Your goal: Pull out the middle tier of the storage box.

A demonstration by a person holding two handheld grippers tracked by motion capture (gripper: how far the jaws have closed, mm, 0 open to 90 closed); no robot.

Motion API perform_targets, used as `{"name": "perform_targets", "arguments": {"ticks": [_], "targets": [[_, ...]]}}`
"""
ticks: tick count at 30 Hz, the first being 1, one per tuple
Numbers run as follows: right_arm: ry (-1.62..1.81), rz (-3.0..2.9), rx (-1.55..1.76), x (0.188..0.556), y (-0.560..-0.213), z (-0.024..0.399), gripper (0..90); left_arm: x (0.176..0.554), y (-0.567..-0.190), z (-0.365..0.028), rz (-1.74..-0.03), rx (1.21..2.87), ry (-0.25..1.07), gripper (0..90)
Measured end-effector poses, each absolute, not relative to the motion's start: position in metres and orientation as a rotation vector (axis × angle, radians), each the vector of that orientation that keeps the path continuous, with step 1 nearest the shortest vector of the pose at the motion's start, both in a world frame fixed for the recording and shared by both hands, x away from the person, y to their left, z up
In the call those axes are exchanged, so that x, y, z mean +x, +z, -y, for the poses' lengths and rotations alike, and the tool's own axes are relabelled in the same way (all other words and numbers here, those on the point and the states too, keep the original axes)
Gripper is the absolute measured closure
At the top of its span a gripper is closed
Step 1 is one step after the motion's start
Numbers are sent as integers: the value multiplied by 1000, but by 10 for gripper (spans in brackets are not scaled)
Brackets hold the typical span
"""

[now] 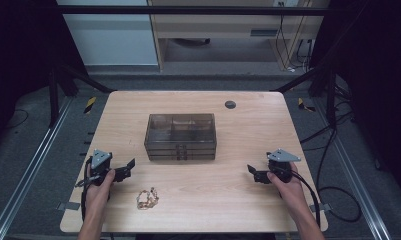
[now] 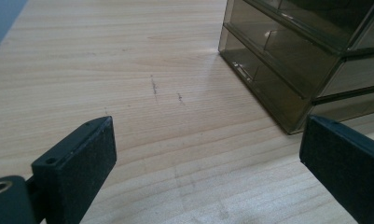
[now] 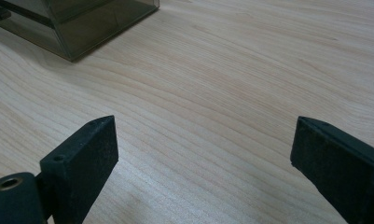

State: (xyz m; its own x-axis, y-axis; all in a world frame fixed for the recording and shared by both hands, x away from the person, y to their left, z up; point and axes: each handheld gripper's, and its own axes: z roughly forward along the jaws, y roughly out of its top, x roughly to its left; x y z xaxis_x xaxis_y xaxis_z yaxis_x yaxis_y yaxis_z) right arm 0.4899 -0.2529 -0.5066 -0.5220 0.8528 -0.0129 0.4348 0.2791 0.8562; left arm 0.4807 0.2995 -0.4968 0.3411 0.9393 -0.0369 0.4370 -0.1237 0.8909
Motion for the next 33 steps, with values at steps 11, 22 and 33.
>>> {"name": "perform_targets", "arguments": {"ticks": [11,22,33], "targets": [[1117,-2092,1110,486,-507,249,72,461,-464,-272,-1096,1741,825,46],[1125,-2074,1107,484,-506,249,69,446,-451,-232,-906,1880,1041,75],[1182,-2028,1090,472,-494,253,74,438,-451,-188,-746,2009,1119,166]]}}
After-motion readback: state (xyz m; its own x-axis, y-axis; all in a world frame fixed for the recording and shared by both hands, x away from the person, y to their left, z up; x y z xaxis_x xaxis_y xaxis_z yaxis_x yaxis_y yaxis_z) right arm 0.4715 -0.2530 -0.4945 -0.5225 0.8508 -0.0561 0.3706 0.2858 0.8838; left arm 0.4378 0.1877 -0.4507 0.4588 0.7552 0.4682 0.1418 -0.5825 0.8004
